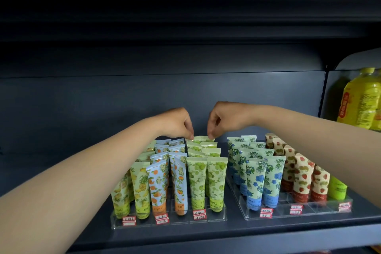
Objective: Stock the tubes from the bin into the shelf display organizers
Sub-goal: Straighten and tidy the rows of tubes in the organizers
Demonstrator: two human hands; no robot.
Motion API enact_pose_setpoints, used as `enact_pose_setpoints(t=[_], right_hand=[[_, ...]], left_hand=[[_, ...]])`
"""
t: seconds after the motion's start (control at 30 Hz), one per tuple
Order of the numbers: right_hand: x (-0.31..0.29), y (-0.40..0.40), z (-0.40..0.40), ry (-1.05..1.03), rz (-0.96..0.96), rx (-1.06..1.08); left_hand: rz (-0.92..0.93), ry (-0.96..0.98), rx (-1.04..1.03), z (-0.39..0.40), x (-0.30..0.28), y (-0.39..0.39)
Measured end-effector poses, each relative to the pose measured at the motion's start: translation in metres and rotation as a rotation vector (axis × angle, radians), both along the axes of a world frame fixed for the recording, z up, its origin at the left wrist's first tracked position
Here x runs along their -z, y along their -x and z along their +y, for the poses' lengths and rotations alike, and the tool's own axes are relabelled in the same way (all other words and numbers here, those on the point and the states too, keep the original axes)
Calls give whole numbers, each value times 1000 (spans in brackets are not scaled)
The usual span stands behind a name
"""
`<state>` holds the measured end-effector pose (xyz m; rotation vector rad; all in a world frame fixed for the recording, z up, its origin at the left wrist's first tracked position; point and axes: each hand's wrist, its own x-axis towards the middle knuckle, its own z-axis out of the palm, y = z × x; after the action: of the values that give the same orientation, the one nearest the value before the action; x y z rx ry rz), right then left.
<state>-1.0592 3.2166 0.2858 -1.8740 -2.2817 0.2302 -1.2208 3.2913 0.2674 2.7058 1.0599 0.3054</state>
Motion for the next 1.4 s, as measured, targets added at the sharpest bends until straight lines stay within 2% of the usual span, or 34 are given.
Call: enact_pose_setpoints(t=[0.17,0.33,0.6,1.4], right_hand=[[5,3,-3,28,-26,7],[13,5,-2,27,-31,23],[12,5,-5,-2,-48,38],[-4,5,-27,-46,36,-29]], left_hand=[[-49,29,60,-10,-7,8],[15,57,108,-18,-3,10],[-24,-45,77,-18,7,1],[-45,-36,44,-35,-2,8]])
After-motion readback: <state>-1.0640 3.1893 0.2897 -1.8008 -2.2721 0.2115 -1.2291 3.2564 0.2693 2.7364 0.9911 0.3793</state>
